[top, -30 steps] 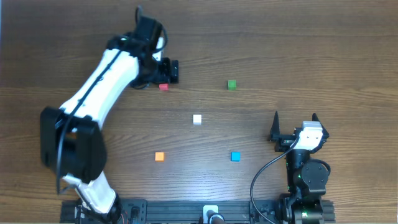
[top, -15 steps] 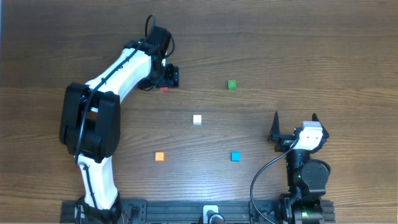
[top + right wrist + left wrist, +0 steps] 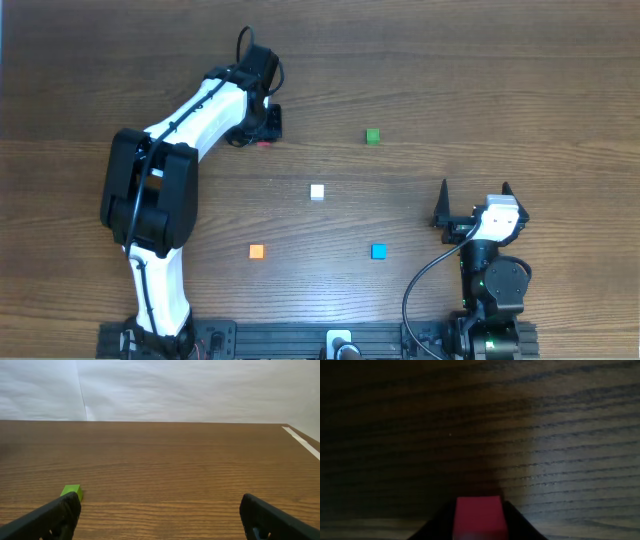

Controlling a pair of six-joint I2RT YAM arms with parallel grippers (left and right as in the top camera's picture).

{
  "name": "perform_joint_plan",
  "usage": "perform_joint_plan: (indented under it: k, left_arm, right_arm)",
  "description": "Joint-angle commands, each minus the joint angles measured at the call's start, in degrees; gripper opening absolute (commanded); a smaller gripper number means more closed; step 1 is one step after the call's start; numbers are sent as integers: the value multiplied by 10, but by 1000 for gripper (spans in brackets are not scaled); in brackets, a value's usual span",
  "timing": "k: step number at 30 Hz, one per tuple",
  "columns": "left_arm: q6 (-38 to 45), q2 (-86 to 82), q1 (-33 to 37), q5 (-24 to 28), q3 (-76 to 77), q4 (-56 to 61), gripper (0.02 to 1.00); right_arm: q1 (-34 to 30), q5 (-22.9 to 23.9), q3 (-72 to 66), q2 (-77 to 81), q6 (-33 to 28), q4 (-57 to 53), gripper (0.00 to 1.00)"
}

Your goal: Stack Cubes

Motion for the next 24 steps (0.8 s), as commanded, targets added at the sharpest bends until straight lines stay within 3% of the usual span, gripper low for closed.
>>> perform_joint_plan:
  k: [1, 6, 15, 24]
  left_arm:
    - [-2, 9, -6, 0, 11, 0, 215]
    - [-20, -12, -14, 5, 19, -26, 40]
    - [-82, -145, -45, 32, 19, -94, 38]
    - [-182, -205, -179, -12, 14, -140, 38]
  right_arm:
    - [-4, -5, -3, -2, 0, -1, 991]
    - [-4, -5, -3, -2, 0, -1, 991]
    - [-4, -5, -3, -2, 0, -1, 991]
    - [-4, -5, -3, -2, 0, -1, 993]
